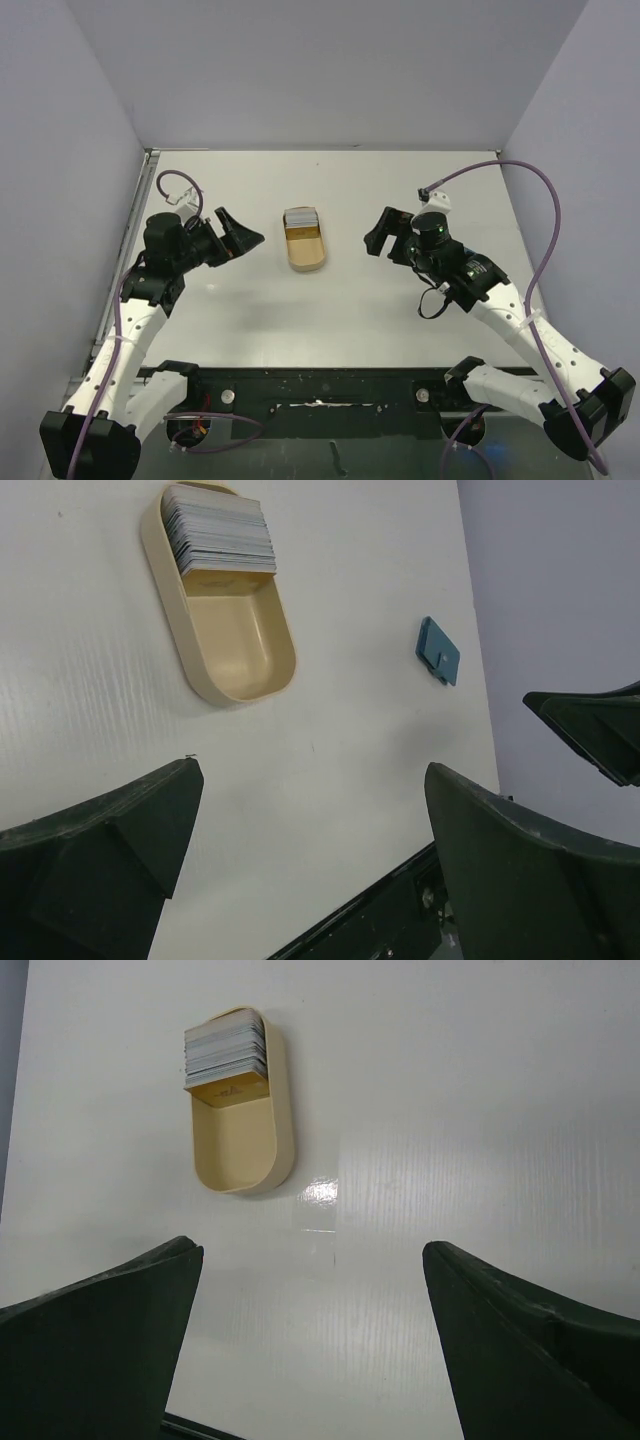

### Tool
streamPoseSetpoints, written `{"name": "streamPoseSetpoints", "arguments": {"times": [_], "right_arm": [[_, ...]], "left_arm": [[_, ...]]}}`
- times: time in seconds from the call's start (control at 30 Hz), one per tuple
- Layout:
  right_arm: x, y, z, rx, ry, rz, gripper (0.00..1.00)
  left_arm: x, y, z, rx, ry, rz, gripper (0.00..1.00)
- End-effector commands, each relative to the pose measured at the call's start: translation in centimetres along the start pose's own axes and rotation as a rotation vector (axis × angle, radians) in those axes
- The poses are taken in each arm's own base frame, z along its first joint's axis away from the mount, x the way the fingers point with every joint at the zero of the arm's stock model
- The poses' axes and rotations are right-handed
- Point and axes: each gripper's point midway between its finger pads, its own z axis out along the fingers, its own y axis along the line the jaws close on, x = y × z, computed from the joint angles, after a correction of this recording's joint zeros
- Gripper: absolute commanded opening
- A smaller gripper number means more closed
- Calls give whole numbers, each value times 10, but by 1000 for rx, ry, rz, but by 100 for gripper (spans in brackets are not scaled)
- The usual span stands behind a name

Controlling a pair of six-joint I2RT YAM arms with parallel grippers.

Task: Put the credit cards into the card holder
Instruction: Move the card holder to the center of the board.

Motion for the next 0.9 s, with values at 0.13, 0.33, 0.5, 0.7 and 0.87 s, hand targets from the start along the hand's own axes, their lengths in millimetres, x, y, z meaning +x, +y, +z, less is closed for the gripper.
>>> {"name": "streamPoseSetpoints", "arguments": {"times": [0.13, 0.33, 0.5, 0.7, 0.87], "right_arm": [[-30, -43, 19, 235, -84, -17, 98], [-47, -97, 41, 410, -59, -9, 97], [-66, -140, 51, 573, -70, -10, 72], [-73, -195, 62, 777, -38, -3, 51], [-68, -237, 59, 938, 1, -7, 46]], "left_arm": [[-17, -2, 0, 7, -71, 46, 96], [-3, 22, 1, -73, -28, 106, 96], [2, 34, -3, -100, -39, 175, 96], [-1, 32, -8, -89, -80, 229, 95], [3, 34, -9, -103, -83, 242, 95]]}}
